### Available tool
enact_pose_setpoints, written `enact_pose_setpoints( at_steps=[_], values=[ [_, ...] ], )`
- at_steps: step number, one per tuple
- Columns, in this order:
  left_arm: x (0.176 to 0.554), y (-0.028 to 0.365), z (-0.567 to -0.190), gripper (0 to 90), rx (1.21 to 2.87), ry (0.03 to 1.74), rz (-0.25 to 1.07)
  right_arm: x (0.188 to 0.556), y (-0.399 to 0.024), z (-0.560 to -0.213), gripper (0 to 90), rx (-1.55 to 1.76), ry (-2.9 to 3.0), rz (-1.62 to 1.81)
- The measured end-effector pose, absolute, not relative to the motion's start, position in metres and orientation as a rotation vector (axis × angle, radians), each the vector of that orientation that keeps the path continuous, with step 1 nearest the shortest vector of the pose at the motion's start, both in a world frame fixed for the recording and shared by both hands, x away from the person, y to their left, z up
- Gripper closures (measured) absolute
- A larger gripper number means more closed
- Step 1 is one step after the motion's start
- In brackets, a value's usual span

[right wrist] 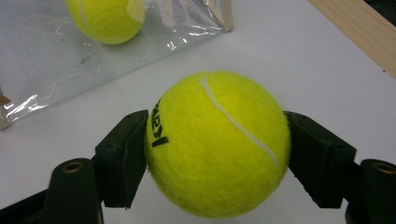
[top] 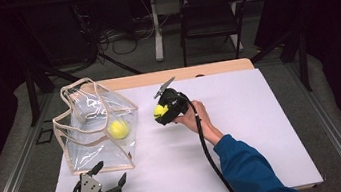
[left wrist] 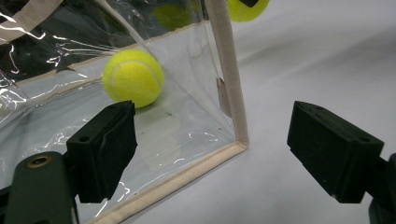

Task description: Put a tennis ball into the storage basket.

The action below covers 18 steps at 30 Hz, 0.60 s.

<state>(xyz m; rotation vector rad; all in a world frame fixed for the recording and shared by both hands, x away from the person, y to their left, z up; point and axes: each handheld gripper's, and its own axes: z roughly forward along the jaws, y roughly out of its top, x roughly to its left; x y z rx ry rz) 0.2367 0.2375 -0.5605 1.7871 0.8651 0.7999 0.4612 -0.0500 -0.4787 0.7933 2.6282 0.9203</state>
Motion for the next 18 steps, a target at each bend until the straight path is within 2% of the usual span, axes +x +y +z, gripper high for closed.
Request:
enact_pose_setpoints(
  at_steps=[18],
  values=[
    [0.237, 0.238, -0.561, 15.9, 1.788, 0.864, 0.798, 0.454, -0.052, -0.464, 25.9, 0.751, 2.608, 0.936]
  ],
)
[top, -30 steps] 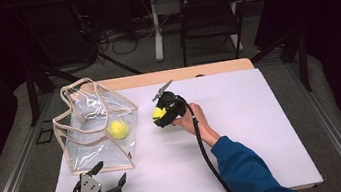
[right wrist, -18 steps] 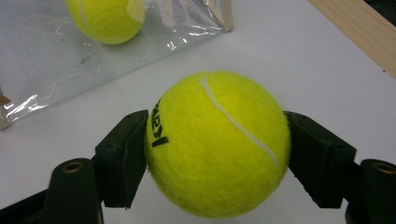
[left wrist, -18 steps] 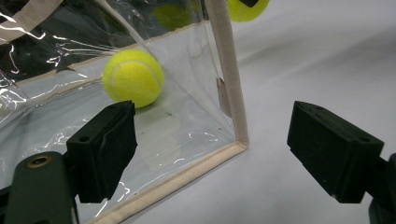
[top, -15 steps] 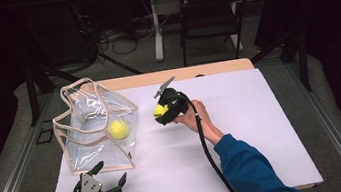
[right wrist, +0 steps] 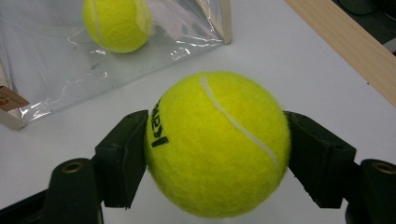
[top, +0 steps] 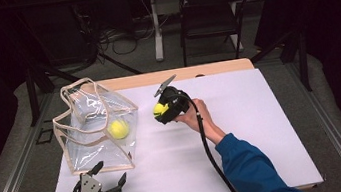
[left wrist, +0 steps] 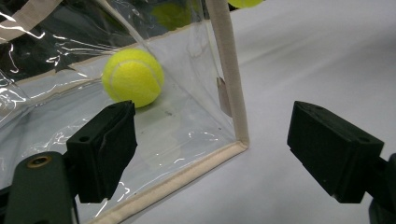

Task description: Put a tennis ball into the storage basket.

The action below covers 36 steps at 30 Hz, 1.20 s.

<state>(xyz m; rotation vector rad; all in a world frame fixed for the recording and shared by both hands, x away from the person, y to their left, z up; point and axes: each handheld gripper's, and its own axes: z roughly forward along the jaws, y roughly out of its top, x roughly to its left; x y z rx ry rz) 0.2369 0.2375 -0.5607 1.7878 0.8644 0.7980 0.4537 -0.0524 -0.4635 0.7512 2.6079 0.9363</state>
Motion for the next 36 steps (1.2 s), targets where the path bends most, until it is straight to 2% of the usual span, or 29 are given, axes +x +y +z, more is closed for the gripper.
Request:
enact_pose_setpoints(
  at_steps=[36],
  values=[
    [0.237, 0.237, -0.560, 16.0, 1.788, 0.862, 0.797, 0.439, -0.052, -0.421, 25.9, 0.688, 2.561, 1.012]
  ],
)
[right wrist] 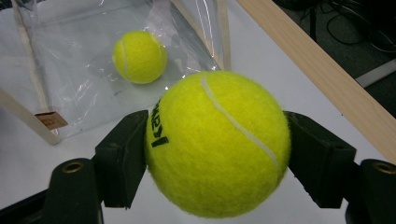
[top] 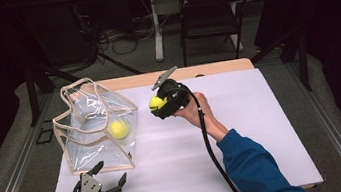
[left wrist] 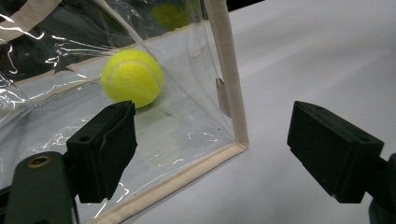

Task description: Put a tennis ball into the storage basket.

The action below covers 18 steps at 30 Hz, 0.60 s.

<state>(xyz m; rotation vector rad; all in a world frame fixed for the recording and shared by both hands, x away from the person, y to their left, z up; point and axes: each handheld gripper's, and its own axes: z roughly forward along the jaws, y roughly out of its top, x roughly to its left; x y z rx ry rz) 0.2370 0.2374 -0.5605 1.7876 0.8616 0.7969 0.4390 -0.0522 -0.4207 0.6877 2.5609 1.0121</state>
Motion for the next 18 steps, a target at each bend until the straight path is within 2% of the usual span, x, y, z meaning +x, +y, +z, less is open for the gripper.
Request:
enact_pose_setpoints(
  at_steps=[18],
  values=[
    [0.238, 0.237, -0.561, 15.9, 1.784, 0.866, 0.794, 0.436, -0.046, -0.407, 25.9, 0.650, 2.551, 1.046]
  ],
)
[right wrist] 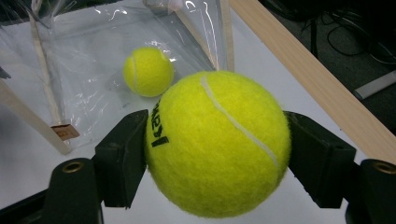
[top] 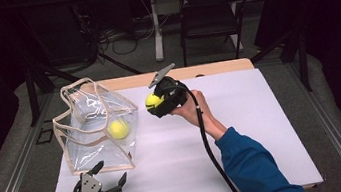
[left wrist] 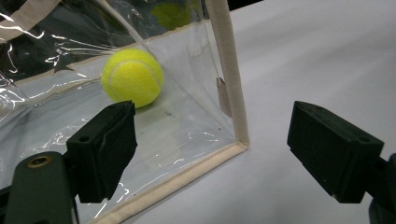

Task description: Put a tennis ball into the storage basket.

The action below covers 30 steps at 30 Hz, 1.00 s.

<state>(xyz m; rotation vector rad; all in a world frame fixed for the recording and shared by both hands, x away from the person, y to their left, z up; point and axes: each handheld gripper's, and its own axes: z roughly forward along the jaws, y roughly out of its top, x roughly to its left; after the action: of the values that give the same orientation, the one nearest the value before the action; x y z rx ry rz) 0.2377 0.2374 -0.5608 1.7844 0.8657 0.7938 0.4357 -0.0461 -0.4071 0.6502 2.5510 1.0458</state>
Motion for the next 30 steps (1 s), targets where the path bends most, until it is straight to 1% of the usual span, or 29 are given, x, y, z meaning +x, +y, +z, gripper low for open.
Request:
enact_pose_setpoints(
  at_steps=[30],
  values=[
    [0.238, 0.237, -0.560, 15.9, 1.787, 0.859, 0.794, 0.432, -0.041, -0.384, 25.9, 0.628, 2.495, 1.133]
  ],
)
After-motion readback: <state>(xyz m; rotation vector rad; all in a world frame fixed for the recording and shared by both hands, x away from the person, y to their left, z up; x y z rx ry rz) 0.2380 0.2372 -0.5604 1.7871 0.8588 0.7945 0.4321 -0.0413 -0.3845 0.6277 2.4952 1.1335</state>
